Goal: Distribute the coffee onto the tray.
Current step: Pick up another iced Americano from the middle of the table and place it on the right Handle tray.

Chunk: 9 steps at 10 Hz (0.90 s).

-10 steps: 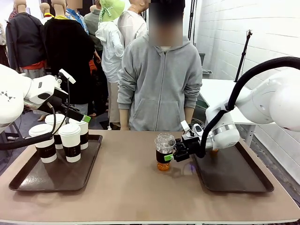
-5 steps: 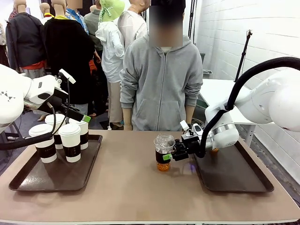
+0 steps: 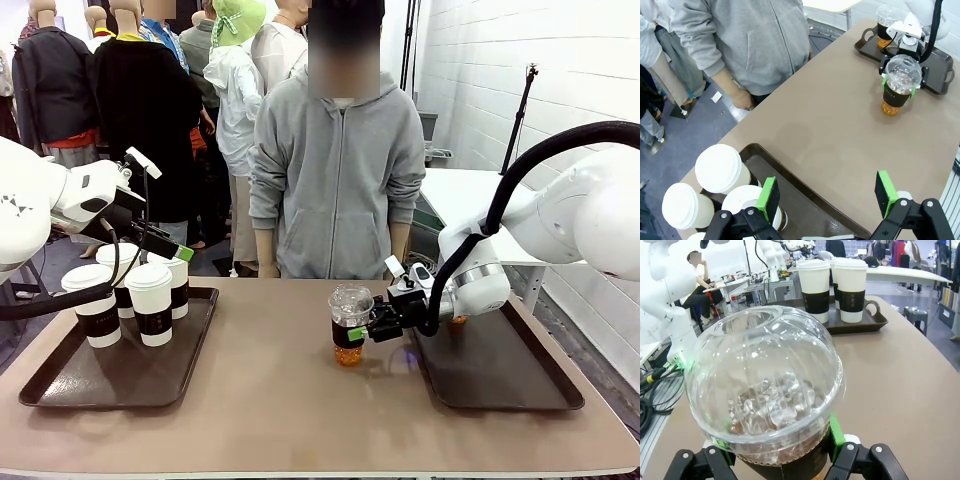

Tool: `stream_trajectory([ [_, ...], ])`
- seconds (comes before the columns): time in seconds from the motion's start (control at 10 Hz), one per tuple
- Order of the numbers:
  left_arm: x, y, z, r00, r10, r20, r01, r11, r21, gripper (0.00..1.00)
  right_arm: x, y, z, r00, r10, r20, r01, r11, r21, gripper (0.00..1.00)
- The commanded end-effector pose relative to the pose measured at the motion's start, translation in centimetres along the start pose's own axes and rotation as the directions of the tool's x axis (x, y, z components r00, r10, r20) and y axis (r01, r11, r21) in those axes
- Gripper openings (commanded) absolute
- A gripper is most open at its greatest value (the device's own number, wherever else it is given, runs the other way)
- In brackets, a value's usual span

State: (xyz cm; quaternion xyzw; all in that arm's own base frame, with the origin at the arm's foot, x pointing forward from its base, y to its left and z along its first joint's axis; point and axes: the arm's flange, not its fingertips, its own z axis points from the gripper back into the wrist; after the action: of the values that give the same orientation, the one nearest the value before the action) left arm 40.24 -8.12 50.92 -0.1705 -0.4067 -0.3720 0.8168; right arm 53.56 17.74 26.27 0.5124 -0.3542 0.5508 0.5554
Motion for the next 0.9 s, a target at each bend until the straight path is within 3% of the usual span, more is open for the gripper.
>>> stream_trajectory([
  [0.0, -0.2, 0.2, -0.1, 1.0, 0.004, 0.0, -0.004, 1.0, -0.004, 1.0, 2.5, 1.6, 1.6, 0.999, 0.026, 0.042, -0.026, 1.0, 0.005, 0.83],
  [0.5, -0.2, 0.2, -0.1, 1.0, 0.004, 0.0, -0.004, 1.0, -0.004, 1.0, 5.7, 7.2, 7.4, 0.997, 0.059, 0.053, -0.057, 0.998, -0.022, 0.83],
  [0.8, -0.2, 0.2, -0.1, 1.0, 0.004, 0.0, -0.004, 1.0, -0.004, 1.0, 5.0, 11.3, 13.0, 0.999, 0.05, 0.001, -0.05, 0.997, -0.054, 0.83],
])
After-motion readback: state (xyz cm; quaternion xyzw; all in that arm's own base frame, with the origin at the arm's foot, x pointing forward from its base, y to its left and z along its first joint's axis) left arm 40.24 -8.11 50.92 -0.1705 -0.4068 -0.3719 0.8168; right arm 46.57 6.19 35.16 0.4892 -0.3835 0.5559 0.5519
